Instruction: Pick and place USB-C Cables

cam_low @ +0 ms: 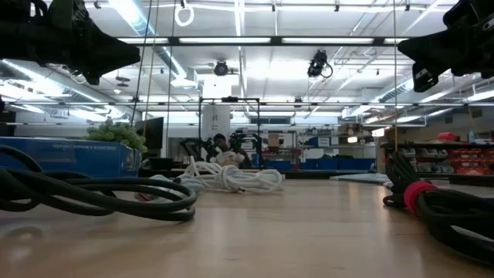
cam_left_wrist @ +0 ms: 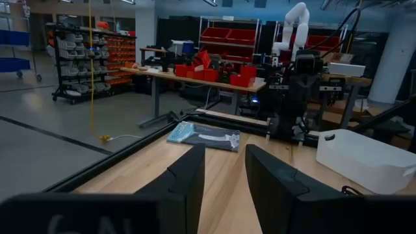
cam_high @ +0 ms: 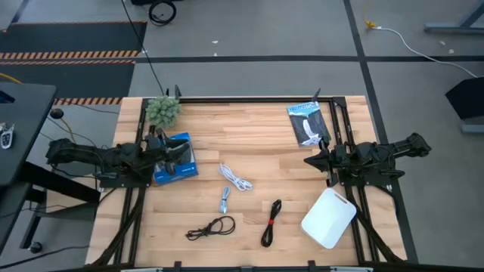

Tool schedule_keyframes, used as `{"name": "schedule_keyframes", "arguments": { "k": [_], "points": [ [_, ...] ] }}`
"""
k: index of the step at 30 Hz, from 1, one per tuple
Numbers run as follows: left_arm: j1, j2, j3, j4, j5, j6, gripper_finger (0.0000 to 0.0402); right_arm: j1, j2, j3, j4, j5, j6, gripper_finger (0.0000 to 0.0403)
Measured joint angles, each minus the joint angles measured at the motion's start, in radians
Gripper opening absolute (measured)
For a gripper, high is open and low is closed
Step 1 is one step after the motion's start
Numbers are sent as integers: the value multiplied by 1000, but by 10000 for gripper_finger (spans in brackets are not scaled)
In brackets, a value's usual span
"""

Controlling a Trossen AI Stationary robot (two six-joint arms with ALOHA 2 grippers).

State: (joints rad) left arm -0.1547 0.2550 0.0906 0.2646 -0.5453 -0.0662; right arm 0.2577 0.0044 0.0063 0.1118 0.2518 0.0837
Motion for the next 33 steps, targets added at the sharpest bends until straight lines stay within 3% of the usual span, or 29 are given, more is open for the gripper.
{"name": "schedule_keyframes", "arguments": {
  "k": [23, 25, 29, 33],
  "points": [
    [0, 0, 0, 8, 0, -8, 118, 0, 0, 0, 0, 0, 0, 9],
    [0, 1, 0, 79, 0, -98, 118, 0, 0, 0, 0, 0, 0, 9],
    [0, 0, 1, 271, -1, -461, 118, 0, 0, 0, 0, 0, 0, 9],
    [0, 0, 1, 319, 0, -686, 118, 0, 0, 0, 0, 0, 0, 9]
  ]
}}
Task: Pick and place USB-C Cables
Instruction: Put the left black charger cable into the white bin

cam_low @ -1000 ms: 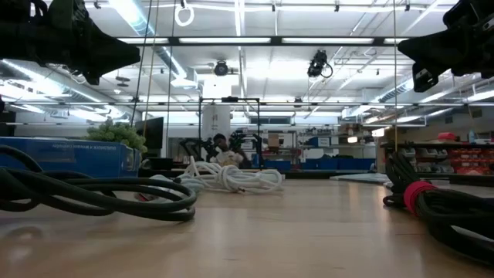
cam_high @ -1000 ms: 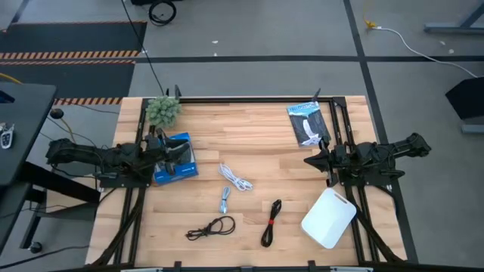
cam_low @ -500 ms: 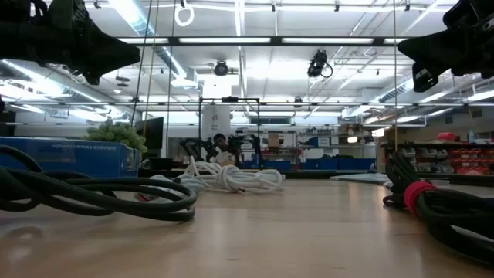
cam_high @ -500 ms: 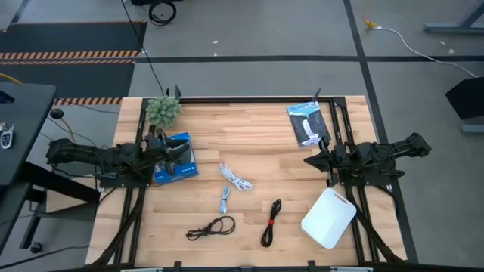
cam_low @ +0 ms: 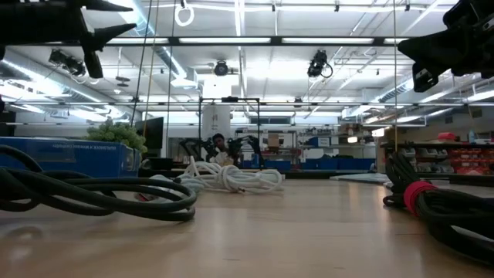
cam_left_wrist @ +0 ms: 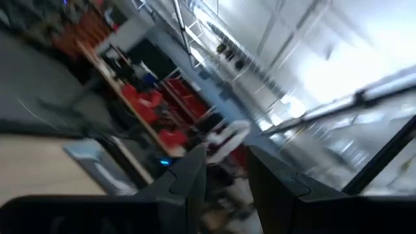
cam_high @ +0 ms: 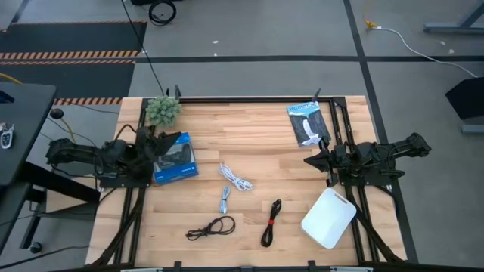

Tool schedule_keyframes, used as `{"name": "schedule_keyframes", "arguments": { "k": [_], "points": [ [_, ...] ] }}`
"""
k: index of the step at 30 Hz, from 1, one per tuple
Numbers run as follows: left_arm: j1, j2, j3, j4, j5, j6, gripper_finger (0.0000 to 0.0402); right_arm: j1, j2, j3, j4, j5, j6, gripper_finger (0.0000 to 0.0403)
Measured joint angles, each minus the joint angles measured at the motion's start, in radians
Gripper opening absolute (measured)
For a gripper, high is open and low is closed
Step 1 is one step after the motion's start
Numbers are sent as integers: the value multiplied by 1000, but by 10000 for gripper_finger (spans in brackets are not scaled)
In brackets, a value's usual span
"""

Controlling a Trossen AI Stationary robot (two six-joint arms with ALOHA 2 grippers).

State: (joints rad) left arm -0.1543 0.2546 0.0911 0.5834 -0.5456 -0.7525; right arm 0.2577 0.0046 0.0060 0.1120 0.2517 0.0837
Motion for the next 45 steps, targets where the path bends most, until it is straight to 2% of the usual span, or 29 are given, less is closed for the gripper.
{"name": "schedule_keyframes", "arguments": {
  "k": [8, 17, 21, 23, 25, 30, 37, 45],
  "points": [
    [0, 0, 0, 95, -21, -86, 118, 0, 0, 0, 0, 0, 0, 9],
    [1, 1, 0, 208, -244, -105, 118, 0, 0, 0, 0, 0, 0, 9],
    [27, 25, 29, 238, -313, -33, 118, 0, 0, 0, 0, 0, 0, 9],
    [52, 54, 70, 264, -297, -24, 118, 0, 0, 0, 0, 0, 0, 9],
    [78, 95, 127, 297, -235, 1, 118, 0, 0, 0, 4, 0, 0, 9],
    [130, 222, 316, 298, -50, 250, 118, 0, 0, 0, 7, 0, 0, 9],
    [155, 429, 580, 293, 14, 474, 118, 0, 0, 0, 7, 0, 0, 9],
    [164, 620, 825, 277, 82, 530, 118, 0, 0, 0, 7, 0, 0, 9]
  ]
}}
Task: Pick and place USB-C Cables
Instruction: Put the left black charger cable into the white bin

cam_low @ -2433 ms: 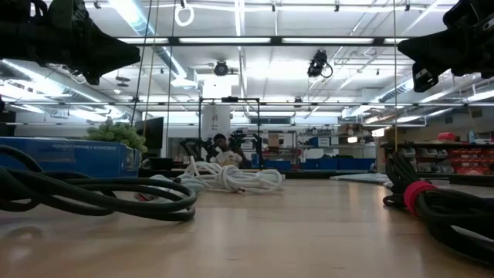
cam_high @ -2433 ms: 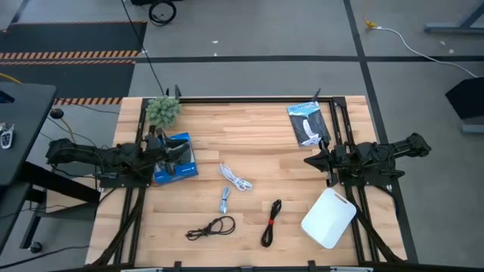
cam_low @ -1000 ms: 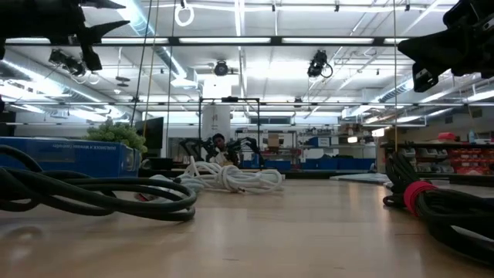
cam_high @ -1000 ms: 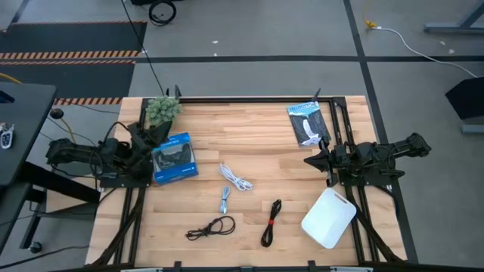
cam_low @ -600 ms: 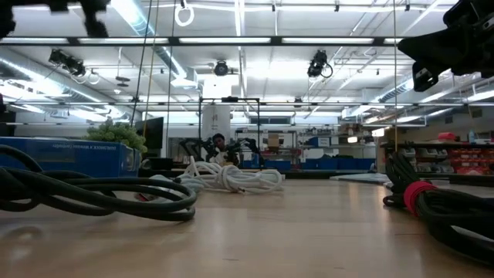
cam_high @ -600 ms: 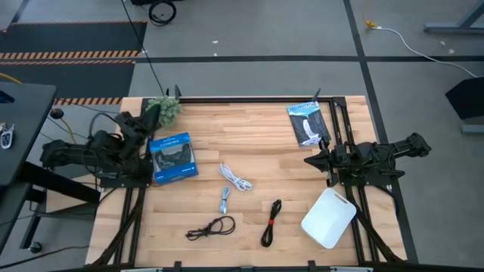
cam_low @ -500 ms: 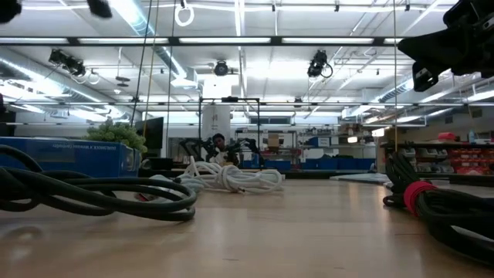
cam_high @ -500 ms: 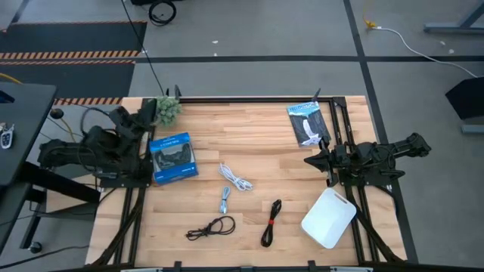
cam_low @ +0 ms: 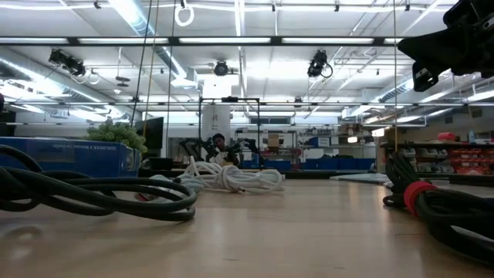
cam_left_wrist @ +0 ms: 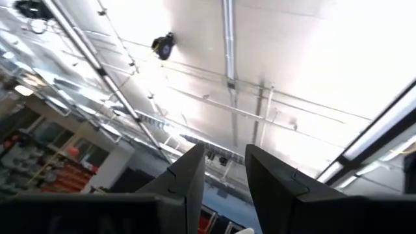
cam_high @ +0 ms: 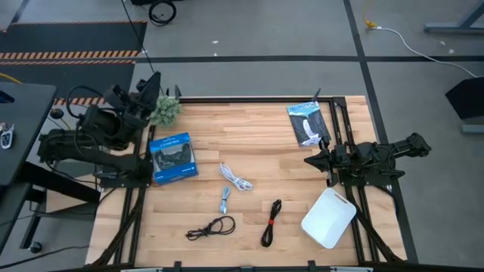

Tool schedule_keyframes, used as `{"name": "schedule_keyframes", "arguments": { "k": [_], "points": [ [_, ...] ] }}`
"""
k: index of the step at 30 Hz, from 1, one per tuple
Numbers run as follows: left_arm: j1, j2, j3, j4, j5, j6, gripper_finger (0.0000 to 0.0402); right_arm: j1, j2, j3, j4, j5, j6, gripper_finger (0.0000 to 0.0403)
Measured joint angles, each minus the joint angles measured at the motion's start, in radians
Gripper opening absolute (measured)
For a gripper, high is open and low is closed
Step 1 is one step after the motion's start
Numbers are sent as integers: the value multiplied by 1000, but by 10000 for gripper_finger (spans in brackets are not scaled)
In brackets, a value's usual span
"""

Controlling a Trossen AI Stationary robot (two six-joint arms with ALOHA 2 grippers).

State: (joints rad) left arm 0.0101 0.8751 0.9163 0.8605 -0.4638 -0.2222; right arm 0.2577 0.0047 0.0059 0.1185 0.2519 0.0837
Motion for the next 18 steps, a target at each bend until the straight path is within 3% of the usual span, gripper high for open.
{"name": "schedule_keyframes", "arguments": {
  "k": [4, 12, 18],
  "points": [
    [0, 81, 123, -99, 64, -5, 118, 0, 0, 0, 0, 0, 0, 9],
    [0, 238, 381, -596, 105, -147, 118, 0, 0, 0, 0, 0, 0, 9],
    [16, 334, 522, -677, 211, -142, 118, 0, 0, 0, 0, 0, 0, 9]
  ]
}}
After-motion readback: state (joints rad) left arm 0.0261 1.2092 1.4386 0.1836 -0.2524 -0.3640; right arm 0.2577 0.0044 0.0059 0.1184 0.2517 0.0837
